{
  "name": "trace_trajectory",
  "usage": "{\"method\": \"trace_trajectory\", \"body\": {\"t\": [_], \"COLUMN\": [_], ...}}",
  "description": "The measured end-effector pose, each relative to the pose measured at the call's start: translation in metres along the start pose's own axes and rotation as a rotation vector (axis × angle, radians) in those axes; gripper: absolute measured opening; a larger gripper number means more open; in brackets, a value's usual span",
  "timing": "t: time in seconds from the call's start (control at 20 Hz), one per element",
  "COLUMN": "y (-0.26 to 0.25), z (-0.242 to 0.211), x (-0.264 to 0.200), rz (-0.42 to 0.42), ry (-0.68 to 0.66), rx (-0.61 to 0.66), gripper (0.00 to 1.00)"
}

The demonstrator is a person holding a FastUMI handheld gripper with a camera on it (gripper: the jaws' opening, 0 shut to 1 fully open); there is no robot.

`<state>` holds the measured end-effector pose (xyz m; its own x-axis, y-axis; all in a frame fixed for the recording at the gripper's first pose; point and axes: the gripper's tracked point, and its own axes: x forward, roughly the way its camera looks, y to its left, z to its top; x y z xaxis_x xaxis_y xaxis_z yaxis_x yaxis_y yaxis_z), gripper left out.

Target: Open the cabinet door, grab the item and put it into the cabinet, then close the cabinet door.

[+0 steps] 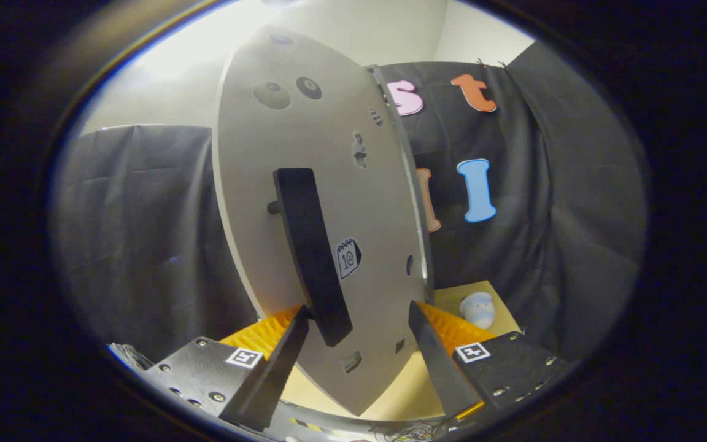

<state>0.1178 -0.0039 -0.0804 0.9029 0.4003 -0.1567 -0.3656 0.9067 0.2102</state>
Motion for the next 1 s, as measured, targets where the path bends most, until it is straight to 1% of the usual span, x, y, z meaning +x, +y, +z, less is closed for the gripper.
{"method": "trace_trajectory", "body": {"t": [0.1, 0.35, 0.55, 0.75, 0.85, 1.0], "y": [0.016, 0.062, 0.099, 0.132, 0.136, 0.138], "z": [-0.003, -0.007, -0.01, -0.003, 0.0, 0.002], "x": [0.013, 0.056, 0.108, 0.158, 0.18, 0.204], "rz": [0.028, 0.085, 0.116, 0.09, 0.069, 0.041], "ry": [-0.006, -0.016, -0.03, -0.074, -0.093, -0.107], "rx": [-0.012, -0.066, -0.068, -0.163, -0.199, -0.213], "gripper": [1.0, 1.0, 1.0, 1.0, 1.0, 1.0]}}
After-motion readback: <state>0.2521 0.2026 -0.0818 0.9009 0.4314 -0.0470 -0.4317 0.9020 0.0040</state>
